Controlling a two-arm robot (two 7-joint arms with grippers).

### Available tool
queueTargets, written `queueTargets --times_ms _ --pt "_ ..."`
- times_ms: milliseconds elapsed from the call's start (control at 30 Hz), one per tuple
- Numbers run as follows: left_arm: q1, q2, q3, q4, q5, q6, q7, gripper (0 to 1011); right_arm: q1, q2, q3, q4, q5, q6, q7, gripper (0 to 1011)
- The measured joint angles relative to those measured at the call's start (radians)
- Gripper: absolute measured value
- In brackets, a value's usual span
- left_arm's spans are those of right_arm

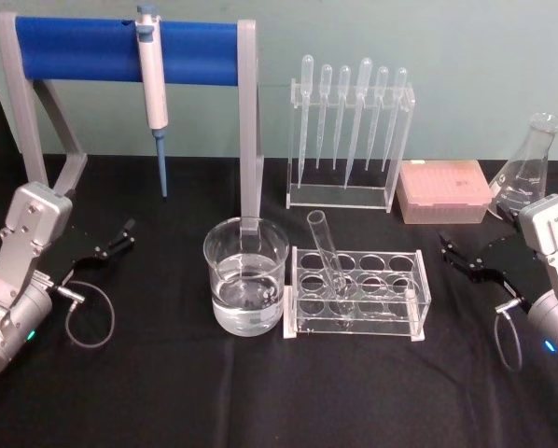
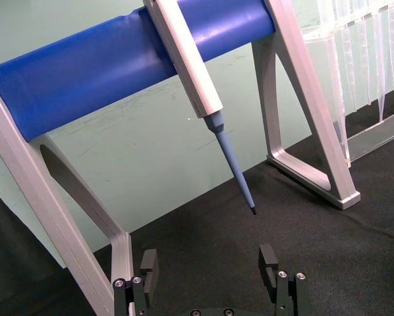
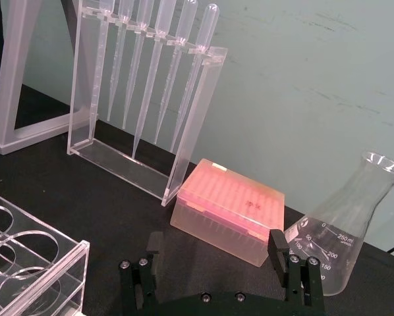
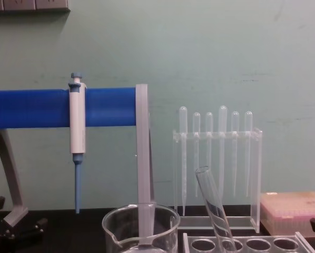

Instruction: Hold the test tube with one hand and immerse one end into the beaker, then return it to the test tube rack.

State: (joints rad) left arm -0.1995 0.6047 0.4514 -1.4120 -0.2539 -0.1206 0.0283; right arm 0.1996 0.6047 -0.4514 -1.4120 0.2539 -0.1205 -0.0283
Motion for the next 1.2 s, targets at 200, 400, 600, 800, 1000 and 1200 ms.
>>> queueTargets --times_ms 200,400,600,800,1000,1200 --pt "0.0 0.0 0.0 0.0 0.0 0.0 0.0 1000 0.0 0.0 0.0 0.0 0.0 0.0 0.0 1003" --pt "0.0 0.0 0.0 0.0 0.0 0.0 0.0 1000 0.0 0.0 0.0 0.0 0.0 0.0 0.0 1002" --pt "0.0 0.0 0.0 0.0 0.0 0.0 0.0 1000 0.0 0.0 0.0 0.0 0.0 0.0 0.0 1003" --pt "0.0 0.0 0.0 0.0 0.0 0.0 0.0 1000 0.0 0.0 0.0 0.0 0.0 0.0 0.0 1003" --pt "0.0 0.0 0.0 0.0 0.0 0.0 0.0 1000 0.0 0.0 0.0 0.0 0.0 0.0 0.0 1003" --pt "0.0 0.0 0.0 0.0 0.0 0.0 0.0 1000 -0.036 0.017 0.024 -0.047 -0.008 0.009 -0.008 1003"
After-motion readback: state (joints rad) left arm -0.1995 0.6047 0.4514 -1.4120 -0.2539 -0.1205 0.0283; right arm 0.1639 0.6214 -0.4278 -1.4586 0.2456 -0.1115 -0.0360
